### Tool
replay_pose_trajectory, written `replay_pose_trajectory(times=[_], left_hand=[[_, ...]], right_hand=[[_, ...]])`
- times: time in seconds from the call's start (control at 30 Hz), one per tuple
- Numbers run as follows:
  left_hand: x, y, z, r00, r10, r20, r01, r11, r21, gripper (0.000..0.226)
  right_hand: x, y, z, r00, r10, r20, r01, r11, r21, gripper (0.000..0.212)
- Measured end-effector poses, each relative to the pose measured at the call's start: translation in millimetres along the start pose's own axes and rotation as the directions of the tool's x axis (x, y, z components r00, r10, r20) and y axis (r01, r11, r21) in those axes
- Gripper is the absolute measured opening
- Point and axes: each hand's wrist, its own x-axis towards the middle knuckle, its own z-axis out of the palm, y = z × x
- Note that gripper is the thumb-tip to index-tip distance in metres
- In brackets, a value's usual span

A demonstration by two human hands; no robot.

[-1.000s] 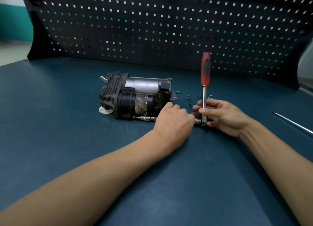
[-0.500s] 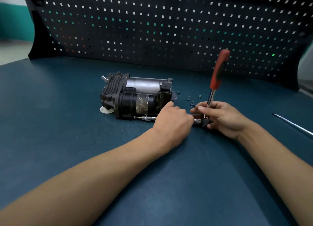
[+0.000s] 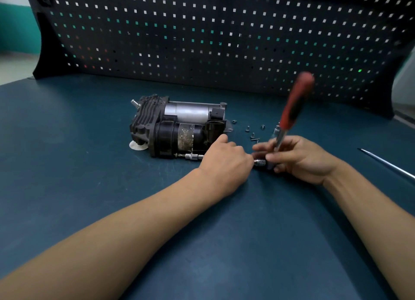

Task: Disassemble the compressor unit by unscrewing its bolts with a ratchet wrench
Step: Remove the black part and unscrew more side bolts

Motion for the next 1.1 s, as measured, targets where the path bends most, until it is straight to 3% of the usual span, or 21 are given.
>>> replay_pose_trajectory(times=[0.1,0.17,0.43,0.67,0.77,0.87,1.03,1.1], left_hand=[[-1,0,-4,1.000,-0.011,0.021,0.010,1.000,0.011,0.017],[0,0,-5,0.999,-0.015,0.028,0.015,1.000,0.015,0.019],[3,-2,0,0.998,-0.056,0.001,0.056,0.998,-0.037,0.018],[6,-1,6,0.993,-0.101,-0.061,0.096,0.992,-0.082,0.028],[6,-1,7,0.988,-0.114,-0.103,0.102,0.988,-0.117,0.038],[5,-1,8,0.991,-0.086,-0.099,0.076,0.992,-0.105,0.039],[5,-2,7,0.995,-0.069,-0.068,0.062,0.993,-0.099,0.027],[4,-2,6,0.997,-0.061,-0.056,0.057,0.995,-0.083,0.026]], right_hand=[[-6,1,1,0.993,-0.035,0.115,0.054,0.985,-0.164,0.019],[-5,1,0,0.992,-0.052,0.116,0.073,0.980,-0.183,0.022],[4,3,-3,0.999,0.023,-0.023,-0.023,1.000,0.014,0.012],[21,1,2,0.972,0.158,-0.176,-0.156,0.987,0.027,0.016],[19,-1,-1,0.970,0.186,-0.155,-0.177,0.982,0.067,0.013],[11,-3,-6,0.995,0.090,-0.040,-0.085,0.990,0.113,0.023],[0,6,-1,0.990,-0.004,0.143,0.038,0.971,-0.236,0.051],[0,5,2,0.993,-0.025,0.112,0.052,0.967,-0.249,0.037]])
